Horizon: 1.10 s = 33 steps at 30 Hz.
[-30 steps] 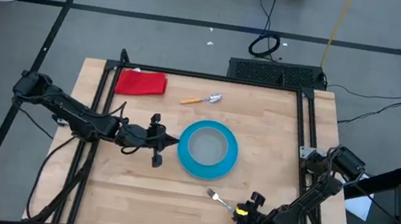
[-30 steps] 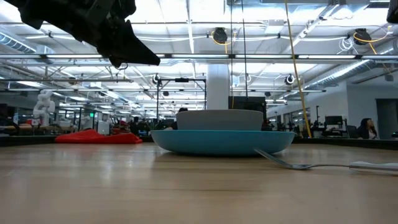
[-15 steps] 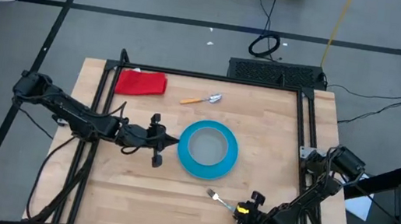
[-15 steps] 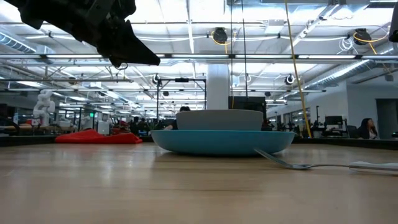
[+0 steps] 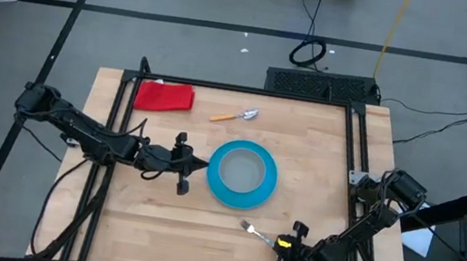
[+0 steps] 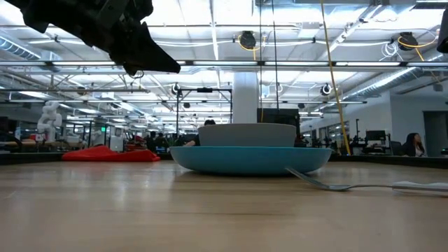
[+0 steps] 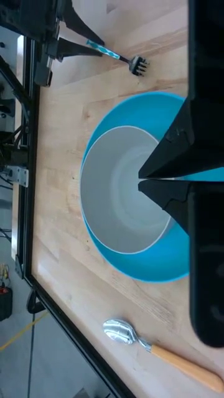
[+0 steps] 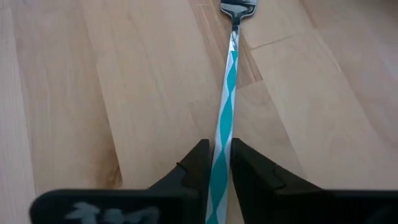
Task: Set table place
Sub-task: Put the blue fork to the left of the blue plate
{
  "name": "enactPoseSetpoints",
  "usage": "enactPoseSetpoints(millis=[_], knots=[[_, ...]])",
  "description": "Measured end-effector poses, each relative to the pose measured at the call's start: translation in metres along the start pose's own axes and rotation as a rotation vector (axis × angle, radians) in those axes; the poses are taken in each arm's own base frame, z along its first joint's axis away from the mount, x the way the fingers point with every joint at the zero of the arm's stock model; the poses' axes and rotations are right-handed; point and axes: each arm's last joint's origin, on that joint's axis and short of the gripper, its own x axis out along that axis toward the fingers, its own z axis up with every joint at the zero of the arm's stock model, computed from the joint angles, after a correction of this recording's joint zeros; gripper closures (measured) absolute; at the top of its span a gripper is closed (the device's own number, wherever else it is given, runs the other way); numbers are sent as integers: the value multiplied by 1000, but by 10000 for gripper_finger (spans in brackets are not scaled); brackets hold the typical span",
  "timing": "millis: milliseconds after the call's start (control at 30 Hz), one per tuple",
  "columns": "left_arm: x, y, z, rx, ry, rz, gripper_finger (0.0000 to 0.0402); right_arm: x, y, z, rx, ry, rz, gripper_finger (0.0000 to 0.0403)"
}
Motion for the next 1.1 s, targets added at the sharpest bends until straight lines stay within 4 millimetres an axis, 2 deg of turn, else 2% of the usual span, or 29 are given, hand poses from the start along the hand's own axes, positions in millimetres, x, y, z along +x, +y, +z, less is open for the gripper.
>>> enactPoseSetpoints(millis=[300, 600, 900, 1100], knots=[[0, 0, 0, 1, 1, 0, 380, 1, -1, 0, -32, 10, -10, 377], [0, 0, 0, 2, -3, 0, 380, -1, -2, 1, -45, 12, -10, 381], [0, 0, 1, -2, -5, 0, 380, -11, -4, 7, -44, -11, 11, 382], [0, 0, 0, -54, -5, -3, 380, -11, -4, 9, -55, -28, 9, 382]])
